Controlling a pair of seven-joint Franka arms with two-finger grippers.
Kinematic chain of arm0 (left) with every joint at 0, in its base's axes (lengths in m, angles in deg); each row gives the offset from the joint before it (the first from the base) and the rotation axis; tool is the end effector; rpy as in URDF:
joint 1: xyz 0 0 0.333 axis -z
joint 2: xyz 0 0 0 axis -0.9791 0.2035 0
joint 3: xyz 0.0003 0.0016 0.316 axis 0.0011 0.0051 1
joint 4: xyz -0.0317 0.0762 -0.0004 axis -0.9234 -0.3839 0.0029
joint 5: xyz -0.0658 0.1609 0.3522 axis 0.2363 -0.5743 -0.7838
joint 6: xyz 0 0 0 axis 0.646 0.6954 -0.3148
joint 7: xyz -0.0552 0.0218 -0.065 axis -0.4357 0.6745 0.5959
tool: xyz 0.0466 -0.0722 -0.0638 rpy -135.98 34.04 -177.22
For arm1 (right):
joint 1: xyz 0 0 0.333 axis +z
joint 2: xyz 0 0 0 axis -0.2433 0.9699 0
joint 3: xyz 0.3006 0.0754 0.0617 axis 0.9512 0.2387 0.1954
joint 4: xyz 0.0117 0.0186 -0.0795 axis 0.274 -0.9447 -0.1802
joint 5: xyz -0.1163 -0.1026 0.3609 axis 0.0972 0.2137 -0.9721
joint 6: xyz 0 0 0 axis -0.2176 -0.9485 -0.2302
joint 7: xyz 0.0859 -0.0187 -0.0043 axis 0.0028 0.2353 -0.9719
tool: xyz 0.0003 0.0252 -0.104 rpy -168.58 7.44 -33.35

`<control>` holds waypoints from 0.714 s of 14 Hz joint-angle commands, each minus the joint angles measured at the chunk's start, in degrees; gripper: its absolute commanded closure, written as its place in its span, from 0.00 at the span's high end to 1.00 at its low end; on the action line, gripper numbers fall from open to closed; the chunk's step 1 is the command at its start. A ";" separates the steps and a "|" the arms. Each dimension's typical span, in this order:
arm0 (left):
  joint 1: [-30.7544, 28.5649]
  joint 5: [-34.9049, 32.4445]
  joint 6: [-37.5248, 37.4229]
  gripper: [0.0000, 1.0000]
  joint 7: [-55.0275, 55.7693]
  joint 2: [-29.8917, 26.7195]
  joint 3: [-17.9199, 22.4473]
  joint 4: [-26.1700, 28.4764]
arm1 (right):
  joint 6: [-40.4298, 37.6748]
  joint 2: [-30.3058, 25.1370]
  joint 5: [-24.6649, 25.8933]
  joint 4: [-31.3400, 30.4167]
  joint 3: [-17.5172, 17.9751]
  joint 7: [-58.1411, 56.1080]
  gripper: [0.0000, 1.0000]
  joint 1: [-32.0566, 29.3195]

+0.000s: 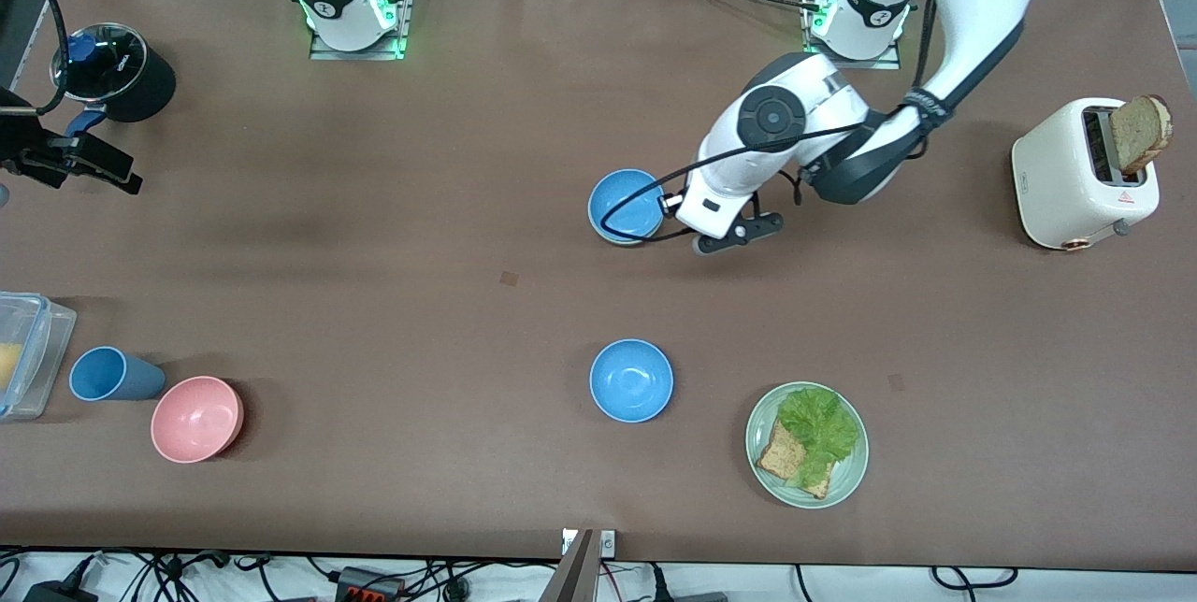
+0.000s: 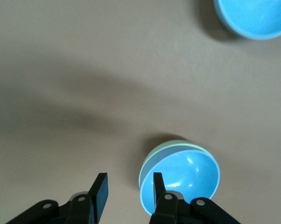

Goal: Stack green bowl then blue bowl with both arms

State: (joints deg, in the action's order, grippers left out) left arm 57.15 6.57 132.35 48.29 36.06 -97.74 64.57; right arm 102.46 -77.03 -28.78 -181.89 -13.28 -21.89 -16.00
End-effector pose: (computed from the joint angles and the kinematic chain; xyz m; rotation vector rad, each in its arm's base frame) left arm 0.5260 -0.3474 0.3519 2.9897 0.5750 -0.2700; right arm 0.5700 -0.0453 0.5806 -3.1384 0.1163 -0.0182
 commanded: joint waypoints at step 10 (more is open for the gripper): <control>-8.41 3.02 -12.84 1.00 -45.57 -2.23 0.05 -14.12 | 0.57 -1.35 0.52 -1.16 0.14 -2.17 1.00 0.15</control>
State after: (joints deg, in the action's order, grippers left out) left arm 51.80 6.87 120.67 12.92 35.97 -97.97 50.85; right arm 102.47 -77.04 -28.78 -181.89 -13.28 -22.87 -15.99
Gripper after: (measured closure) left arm 0.000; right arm 0.000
